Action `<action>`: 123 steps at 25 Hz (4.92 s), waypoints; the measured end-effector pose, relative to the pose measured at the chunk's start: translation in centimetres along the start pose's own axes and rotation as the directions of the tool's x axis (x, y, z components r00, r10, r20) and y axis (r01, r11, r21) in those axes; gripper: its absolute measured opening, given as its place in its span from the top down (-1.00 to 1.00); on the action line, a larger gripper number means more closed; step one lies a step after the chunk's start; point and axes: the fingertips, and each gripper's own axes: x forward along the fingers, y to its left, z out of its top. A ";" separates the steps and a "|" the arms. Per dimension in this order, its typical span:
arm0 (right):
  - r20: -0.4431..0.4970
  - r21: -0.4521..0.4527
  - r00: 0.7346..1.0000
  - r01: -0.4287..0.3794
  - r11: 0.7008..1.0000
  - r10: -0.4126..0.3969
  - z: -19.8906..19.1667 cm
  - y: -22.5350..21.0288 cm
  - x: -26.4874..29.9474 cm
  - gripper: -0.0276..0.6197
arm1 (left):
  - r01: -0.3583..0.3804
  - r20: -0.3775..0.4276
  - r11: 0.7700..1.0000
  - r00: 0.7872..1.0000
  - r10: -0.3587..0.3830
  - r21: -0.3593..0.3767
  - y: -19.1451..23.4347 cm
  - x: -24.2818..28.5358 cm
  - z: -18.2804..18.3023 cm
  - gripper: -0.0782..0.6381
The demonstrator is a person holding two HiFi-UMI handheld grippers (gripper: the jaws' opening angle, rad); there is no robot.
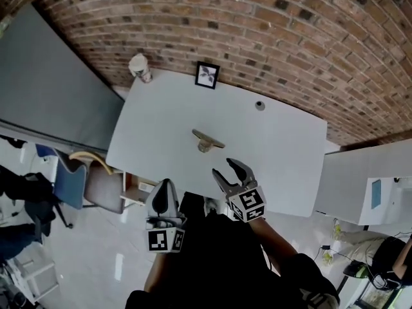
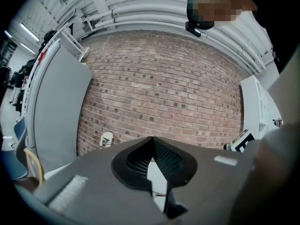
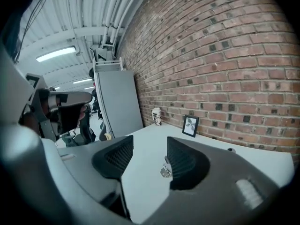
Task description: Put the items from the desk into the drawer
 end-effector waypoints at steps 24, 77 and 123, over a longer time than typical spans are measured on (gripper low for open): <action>-0.638 -0.209 0.770 -0.154 0.966 -0.016 -17.9 -7.9 17.4 0.01 | 0.098 -0.094 0.995 0.990 -0.101 -0.035 6.9 15.8 -0.2 0.73; -0.473 -0.335 0.878 -0.253 0.908 0.070 -13.8 -2.5 7.5 0.62 | -0.071 0.039 0.997 0.997 0.070 0.022 -1.3 -1.2 1.4 0.73; -0.701 -0.341 0.654 -0.659 0.671 0.285 -27.9 32.7 24.4 0.62 | -0.576 -0.025 0.808 0.816 0.578 -0.126 26.3 -27.5 -6.6 0.73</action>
